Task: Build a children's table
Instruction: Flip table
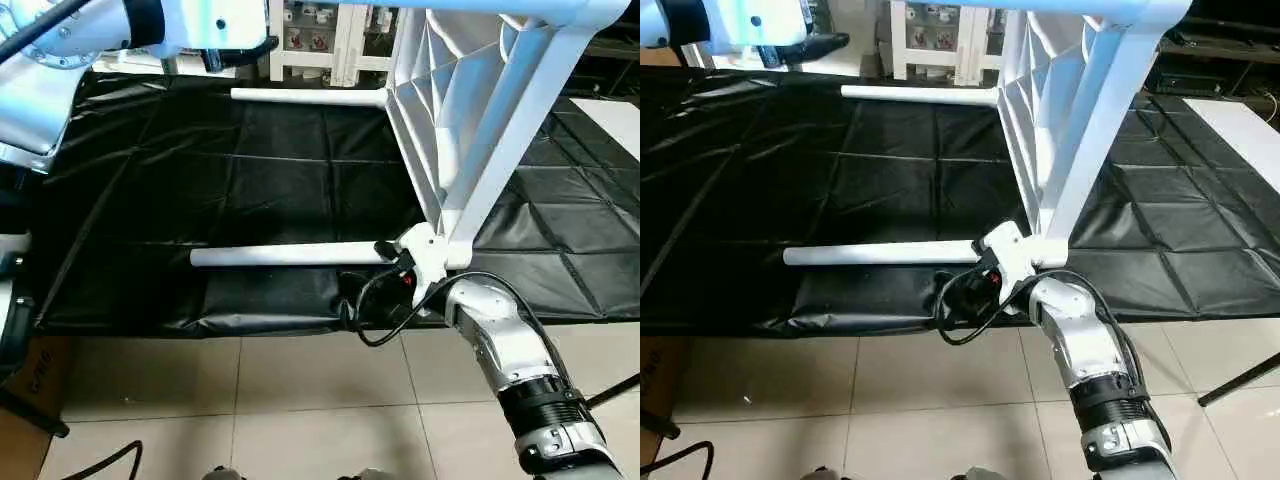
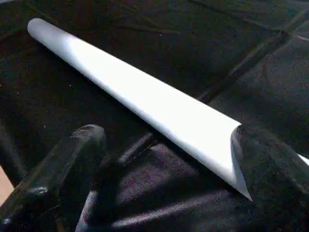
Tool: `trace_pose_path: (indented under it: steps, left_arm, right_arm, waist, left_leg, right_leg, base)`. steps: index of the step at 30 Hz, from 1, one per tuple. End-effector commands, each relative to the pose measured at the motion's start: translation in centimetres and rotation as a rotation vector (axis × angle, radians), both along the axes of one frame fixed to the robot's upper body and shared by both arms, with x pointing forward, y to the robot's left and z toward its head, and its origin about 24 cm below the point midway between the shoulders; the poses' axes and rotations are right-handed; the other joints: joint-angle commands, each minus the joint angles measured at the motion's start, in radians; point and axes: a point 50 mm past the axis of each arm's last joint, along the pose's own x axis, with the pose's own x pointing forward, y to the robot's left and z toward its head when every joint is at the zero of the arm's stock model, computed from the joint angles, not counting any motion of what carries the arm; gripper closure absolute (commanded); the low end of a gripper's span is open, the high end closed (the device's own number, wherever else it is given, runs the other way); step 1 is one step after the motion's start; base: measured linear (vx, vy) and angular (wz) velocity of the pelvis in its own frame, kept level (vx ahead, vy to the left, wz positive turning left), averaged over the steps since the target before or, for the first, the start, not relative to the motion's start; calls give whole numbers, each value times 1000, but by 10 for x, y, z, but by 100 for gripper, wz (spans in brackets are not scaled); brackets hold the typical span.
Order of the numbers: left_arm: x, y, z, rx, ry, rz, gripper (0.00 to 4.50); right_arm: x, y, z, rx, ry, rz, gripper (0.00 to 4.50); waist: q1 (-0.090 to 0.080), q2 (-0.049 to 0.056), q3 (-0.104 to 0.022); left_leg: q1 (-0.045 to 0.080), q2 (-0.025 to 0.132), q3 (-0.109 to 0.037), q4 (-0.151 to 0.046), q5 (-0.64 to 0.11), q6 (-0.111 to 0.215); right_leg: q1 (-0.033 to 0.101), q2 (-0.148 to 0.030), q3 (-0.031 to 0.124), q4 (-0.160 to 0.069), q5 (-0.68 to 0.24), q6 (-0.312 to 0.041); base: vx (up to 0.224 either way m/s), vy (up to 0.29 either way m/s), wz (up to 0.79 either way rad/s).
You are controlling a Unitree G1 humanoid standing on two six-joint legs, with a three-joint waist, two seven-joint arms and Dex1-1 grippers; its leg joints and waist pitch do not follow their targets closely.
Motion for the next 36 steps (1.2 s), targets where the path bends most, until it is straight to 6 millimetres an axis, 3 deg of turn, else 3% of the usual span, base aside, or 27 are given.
trace_pose_path:
  steps: [1,8,14,24,36]
  left_arm:
    - [4,-1,0,14,3,20,105]
    - [8,2,2,10,-25,53,163]
    - [9,5,4,-3,-48,76,208]
    - [10,8,7,-44,-56,94,280]
    - [18,16,19,-203,-65,152,286]
  right_arm:
    - [-8,-4,-14,-33,56,-1,0]
    - [-11,0,-12,6,54,34,0]
    - [-13,4,-2,101,14,49,0]
    - [-4,5,6,323,110,-89,0]
    - [-5,6,3,313,140,-109,0]
  waist:
    - [0,27,-86]
    - [-2,28,-83]
    - [-3,29,-85]
    - [-3,31,-85]
    - [0,31,-86]
  left_leg:
    - [0,3,7,-55,-37,-28]
    - [1,4,6,-57,-55,-25]
    - [-1,5,5,-55,-40,-13]
    - [0,5,5,-57,-30,-14]
    - [-3,0,6,-55,-9,-11]
  right_leg:
    - [97,-92,67,-65,84,-169]
    - [97,-93,66,-70,50,-168]
    - [99,-94,66,-67,81,-178]
    - [98,-97,67,-67,85,-185]
    - [100,-96,66,-67,91,-176]
  base:
    - [0,0,0]
    - [0,0,0]
    - [0,0,0]
    - [0,0,0]
    - [0,0,0]
